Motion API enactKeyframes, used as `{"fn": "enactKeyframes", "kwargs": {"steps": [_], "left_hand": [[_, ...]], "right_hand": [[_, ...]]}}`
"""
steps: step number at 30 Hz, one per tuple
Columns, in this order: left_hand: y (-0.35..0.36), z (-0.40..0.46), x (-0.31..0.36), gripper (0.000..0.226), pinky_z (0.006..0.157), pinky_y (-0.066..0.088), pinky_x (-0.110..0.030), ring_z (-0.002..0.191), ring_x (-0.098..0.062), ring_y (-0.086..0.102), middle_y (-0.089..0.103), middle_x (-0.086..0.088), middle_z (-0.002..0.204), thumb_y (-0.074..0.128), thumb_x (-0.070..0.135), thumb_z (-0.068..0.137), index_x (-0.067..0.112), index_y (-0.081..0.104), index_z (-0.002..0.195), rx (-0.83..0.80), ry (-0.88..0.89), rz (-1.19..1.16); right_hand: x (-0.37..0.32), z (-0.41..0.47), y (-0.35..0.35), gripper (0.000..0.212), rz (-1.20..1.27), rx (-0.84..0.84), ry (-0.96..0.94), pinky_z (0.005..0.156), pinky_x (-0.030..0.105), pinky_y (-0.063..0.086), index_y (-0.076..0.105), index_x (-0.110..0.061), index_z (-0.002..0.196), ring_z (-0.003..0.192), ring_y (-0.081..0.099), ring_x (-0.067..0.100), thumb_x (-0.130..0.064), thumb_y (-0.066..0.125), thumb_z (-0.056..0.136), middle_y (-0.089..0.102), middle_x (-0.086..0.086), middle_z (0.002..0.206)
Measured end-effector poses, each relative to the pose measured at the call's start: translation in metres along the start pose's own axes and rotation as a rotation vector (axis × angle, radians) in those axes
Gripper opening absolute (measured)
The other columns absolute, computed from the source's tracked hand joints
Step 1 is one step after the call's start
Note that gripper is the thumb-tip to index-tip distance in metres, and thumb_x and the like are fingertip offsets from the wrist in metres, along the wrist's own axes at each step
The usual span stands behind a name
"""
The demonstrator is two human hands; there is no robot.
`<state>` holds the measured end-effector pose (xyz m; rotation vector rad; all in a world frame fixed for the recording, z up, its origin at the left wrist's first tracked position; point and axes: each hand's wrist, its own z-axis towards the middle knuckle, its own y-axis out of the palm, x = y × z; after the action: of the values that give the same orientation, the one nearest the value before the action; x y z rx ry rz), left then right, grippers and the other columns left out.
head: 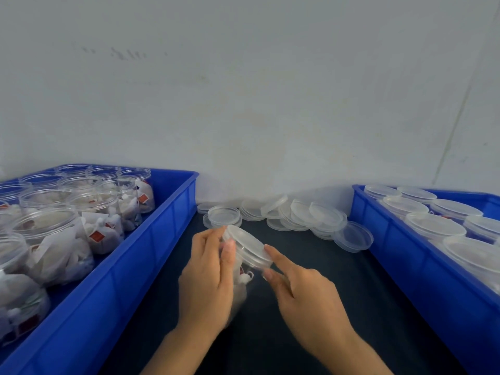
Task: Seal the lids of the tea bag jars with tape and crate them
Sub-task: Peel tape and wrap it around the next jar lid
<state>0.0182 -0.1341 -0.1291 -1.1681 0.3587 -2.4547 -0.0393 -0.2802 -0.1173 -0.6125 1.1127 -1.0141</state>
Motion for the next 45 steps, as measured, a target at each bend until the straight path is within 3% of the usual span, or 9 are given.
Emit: {"fn": "enactKeyframes", "kwargs": {"steps": [4, 11, 16, 17, 19, 22, 31, 38, 45], "left_hand": [[-0.001, 0.001, -0.001, 0.082, 0.082, 0.043, -0.018, 0.102, -0.001, 0.053, 0.052, 0.010, 0.127, 0.031, 0.072, 0.079, 0.022, 0.038, 0.143, -0.119, 0.053, 0.164], [-0.005, 0.014, -0.014, 0.097, 0.093, 0.048, -0.030, 0.108, 0.002, 0.050, 0.051, 0.022, 0.123, 0.046, 0.094, 0.052, 0.041, 0.033, 0.132, -0.231, 0.002, 0.160], [-0.008, 0.012, -0.014, 0.092, 0.075, 0.038, -0.012, 0.093, 0.020, 0.047, 0.047, 0.035, 0.104, 0.045, 0.099, 0.044, 0.048, 0.037, 0.119, -0.162, -0.086, 0.053], [-0.009, 0.012, -0.013, 0.088, 0.071, 0.033, -0.008, 0.092, 0.025, 0.045, 0.047, 0.037, 0.101, 0.047, 0.099, 0.042, 0.051, 0.037, 0.115, -0.135, -0.114, 0.018], [-0.010, 0.011, -0.013, 0.082, 0.069, 0.031, -0.006, 0.093, 0.031, 0.041, 0.049, 0.038, 0.098, 0.050, 0.099, 0.037, 0.055, 0.039, 0.105, -0.099, -0.158, -0.025], [-0.008, 0.011, -0.011, 0.080, 0.072, 0.037, -0.010, 0.091, 0.025, 0.048, 0.052, 0.038, 0.097, 0.049, 0.101, 0.031, 0.057, 0.042, 0.098, -0.109, -0.206, -0.068], [0.002, 0.010, -0.003, 0.087, 0.091, 0.053, -0.038, 0.098, -0.005, 0.065, 0.069, 0.015, 0.102, 0.068, 0.088, 0.035, 0.037, 0.059, 0.105, -0.202, -0.386, -0.305], [-0.004, 0.012, -0.003, 0.070, 0.077, 0.052, -0.028, 0.085, -0.002, 0.070, 0.073, 0.014, 0.093, 0.075, 0.064, 0.044, 0.028, 0.064, 0.104, -0.285, -0.427, -0.481], [-0.003, 0.008, -0.006, 0.067, 0.075, 0.052, -0.022, 0.092, -0.007, 0.071, 0.072, 0.008, 0.103, 0.067, 0.061, 0.059, 0.037, 0.039, 0.114, -0.383, -0.362, -0.553]], "right_hand": [[-0.003, -0.002, 0.008, 0.051, -0.096, -0.002, -0.021, 0.065, 0.027, 0.049, 0.014, -0.034, 0.152, 0.068, 0.058, 0.009, -0.046, 0.021, 0.103, 0.044, -0.011, 0.064], [-0.003, 0.001, 0.005, 0.050, -0.157, -0.037, -0.031, 0.065, 0.022, 0.041, 0.010, -0.031, 0.153, 0.070, 0.052, 0.007, -0.038, 0.021, 0.105, 0.045, -0.012, 0.073], [-0.003, 0.003, -0.001, 0.062, 0.065, -0.155, 0.161, 0.077, 0.024, 0.041, 0.017, -0.028, 0.153, 0.091, 0.058, 0.007, -0.058, 0.025, 0.098, 0.061, -0.012, 0.100], [-0.002, 0.003, -0.005, 0.064, 0.132, -0.199, 0.223, 0.083, 0.026, 0.042, 0.032, -0.027, 0.147, 0.100, 0.059, 0.009, -0.063, 0.028, 0.095, 0.063, -0.011, 0.110], [-0.001, 0.004, -0.011, 0.061, 0.178, -0.254, 0.272, 0.075, 0.026, 0.045, 0.063, -0.022, 0.114, 0.083, 0.059, 0.009, -0.068, 0.033, 0.090, 0.064, -0.009, 0.089], [0.001, 0.004, -0.021, 0.063, 0.137, -0.217, 0.270, 0.054, 0.021, 0.036, 0.068, -0.015, 0.077, 0.053, 0.048, 0.007, -0.068, 0.037, 0.088, 0.049, -0.005, 0.056], [0.012, 0.007, -0.030, 0.030, -0.156, -0.036, 0.056, 0.058, 0.021, 0.037, 0.044, -0.028, 0.105, 0.067, 0.051, 0.008, -0.051, 0.025, 0.100, 0.051, -0.009, 0.072], [0.012, 0.005, -0.025, 0.045, -0.053, -0.033, -0.004, 0.053, 0.018, 0.035, 0.008, -0.050, 0.141, 0.056, 0.047, 0.006, -0.051, 0.027, 0.100, 0.045, -0.009, 0.062], [0.011, 0.006, -0.025, 0.037, 0.095, -0.126, 0.039, 0.069, 0.021, 0.048, 0.023, -0.066, 0.132, 0.068, 0.057, 0.006, -0.050, 0.032, 0.100, 0.059, -0.008, 0.073]]}}
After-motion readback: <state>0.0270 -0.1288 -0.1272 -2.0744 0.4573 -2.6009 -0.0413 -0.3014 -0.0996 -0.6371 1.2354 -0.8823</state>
